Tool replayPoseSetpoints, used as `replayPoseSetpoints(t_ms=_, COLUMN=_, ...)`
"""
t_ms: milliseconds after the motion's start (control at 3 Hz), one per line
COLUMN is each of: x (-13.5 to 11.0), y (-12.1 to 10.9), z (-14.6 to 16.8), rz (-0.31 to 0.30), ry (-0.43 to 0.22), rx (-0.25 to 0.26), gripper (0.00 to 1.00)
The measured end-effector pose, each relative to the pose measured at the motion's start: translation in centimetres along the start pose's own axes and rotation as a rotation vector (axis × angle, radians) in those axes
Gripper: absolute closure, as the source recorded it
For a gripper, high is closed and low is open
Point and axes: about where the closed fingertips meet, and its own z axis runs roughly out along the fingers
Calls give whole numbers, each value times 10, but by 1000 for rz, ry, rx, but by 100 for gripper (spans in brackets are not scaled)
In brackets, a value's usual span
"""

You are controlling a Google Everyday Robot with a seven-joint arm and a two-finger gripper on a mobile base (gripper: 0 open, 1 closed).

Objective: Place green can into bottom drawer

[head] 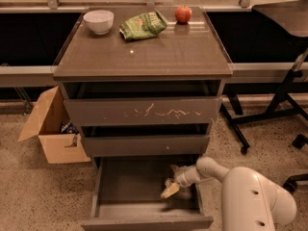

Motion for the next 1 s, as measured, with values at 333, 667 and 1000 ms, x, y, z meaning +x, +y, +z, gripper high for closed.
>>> replayPoseSetpoints(t_ms=333, x=-4, y=0, z=-14, rz=-20, ry=-22, rx=28, gripper=0)
replayPoseSetpoints(t_ms=667, x=-14, y=5, z=-46, rz=-52, ry=-67, rx=82, gripper=0)
replayPoseSetpoints(t_ms=1000, x=-20, y=16, z=-90, rz=-64, ry=-139, rx=109, gripper=0)
